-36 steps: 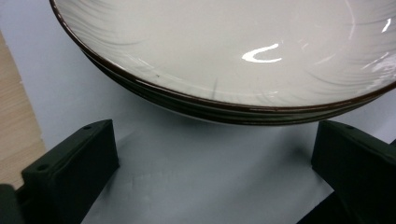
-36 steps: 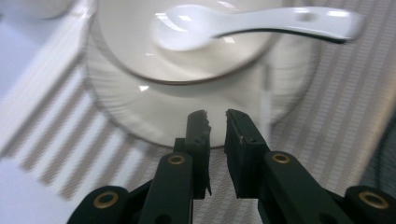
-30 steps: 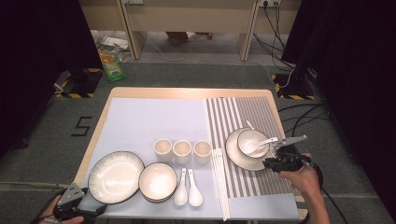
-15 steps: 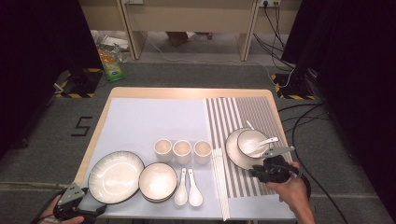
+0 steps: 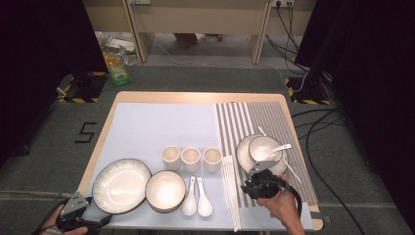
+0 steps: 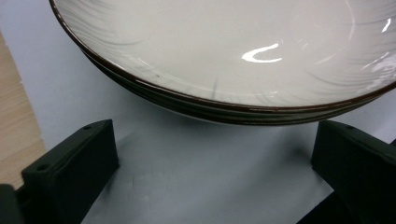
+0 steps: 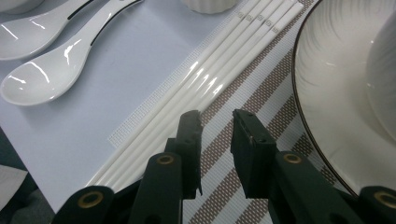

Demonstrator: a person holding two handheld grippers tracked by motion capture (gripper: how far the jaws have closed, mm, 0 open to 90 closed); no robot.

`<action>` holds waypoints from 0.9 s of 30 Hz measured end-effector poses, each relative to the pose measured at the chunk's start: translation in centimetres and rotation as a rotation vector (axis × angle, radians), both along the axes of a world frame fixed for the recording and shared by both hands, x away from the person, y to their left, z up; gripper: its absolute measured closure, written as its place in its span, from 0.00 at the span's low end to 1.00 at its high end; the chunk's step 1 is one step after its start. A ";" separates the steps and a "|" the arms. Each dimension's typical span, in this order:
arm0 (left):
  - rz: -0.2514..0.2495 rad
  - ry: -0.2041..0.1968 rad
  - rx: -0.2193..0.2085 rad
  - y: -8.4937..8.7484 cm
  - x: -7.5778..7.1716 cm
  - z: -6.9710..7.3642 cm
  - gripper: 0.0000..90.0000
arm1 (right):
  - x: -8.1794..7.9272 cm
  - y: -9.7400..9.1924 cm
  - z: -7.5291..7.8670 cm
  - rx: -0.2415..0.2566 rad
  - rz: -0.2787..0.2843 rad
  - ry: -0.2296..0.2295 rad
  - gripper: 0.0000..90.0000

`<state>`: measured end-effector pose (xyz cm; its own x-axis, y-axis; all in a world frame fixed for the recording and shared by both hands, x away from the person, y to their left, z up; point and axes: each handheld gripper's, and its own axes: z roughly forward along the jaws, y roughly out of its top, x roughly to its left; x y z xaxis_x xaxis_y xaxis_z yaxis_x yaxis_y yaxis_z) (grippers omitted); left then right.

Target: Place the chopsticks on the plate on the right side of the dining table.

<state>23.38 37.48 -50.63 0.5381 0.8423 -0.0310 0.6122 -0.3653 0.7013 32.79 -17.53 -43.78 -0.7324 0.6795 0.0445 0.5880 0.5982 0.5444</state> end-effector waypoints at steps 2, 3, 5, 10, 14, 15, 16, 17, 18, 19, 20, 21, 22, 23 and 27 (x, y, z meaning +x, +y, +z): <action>0.000 -0.003 -0.003 0.0 0.0 0.0 0.00 | 0.1 0.4 -0.3 -0.002 0.000 0.007 0.80; -0.001 -0.001 -0.001 0.0 0.0 0.0 0.00 | 0.2 0.7 -0.5 -0.003 0.001 0.015 0.79; -0.001 0.001 0.001 0.0 0.0 0.0 0.00 | 0.3 1.1 -0.8 -0.012 0.007 0.022 0.79; -0.002 0.003 -0.002 0.0 0.0 0.0 0.00 | 0.4 1.9 -1.2 -0.022 0.015 0.027 0.77; -0.002 0.000 -0.001 0.0 0.0 0.0 0.00 | 0.6 2.3 -1.7 -0.039 0.013 0.045 0.77; -0.002 0.002 -0.002 0.0 0.0 0.0 0.00 | 0.6 2.4 -1.8 -0.045 0.016 0.050 0.77; -0.002 0.001 0.000 0.0 0.0 0.0 0.00 | 0.7 2.4 -1.9 -0.044 0.013 0.050 0.76; -0.001 -0.002 -0.002 0.0 0.0 0.0 0.00 | 0.7 2.5 -2.0 -0.040 0.008 0.051 0.76; -0.001 -0.005 -0.005 0.0 0.0 0.0 0.00 | 0.7 2.5 -2.0 -0.039 0.008 0.052 0.76; -0.002 -0.003 -0.003 0.0 0.0 0.0 0.00 | 0.7 2.5 -2.1 -0.038 0.006 0.055 0.76; -0.003 0.000 -0.001 0.0 0.0 0.0 0.00 | 0.7 2.6 -2.2 -0.039 0.008 0.060 0.76; -0.002 0.001 0.000 0.0 0.0 0.0 0.00 | 0.7 2.7 -2.3 -0.046 0.008 0.061 0.76; -0.001 0.000 0.000 0.0 0.0 0.0 0.00 | 0.8 2.7 -2.4 -0.044 0.011 0.061 0.76; -0.001 -0.004 -0.004 0.0 0.0 0.0 0.00 | 0.8 2.7 -2.4 -0.051 0.011 0.060 0.76; -0.002 0.000 -0.001 0.0 0.0 0.0 0.00 | 0.9 2.5 -2.5 -0.084 0.004 0.067 0.78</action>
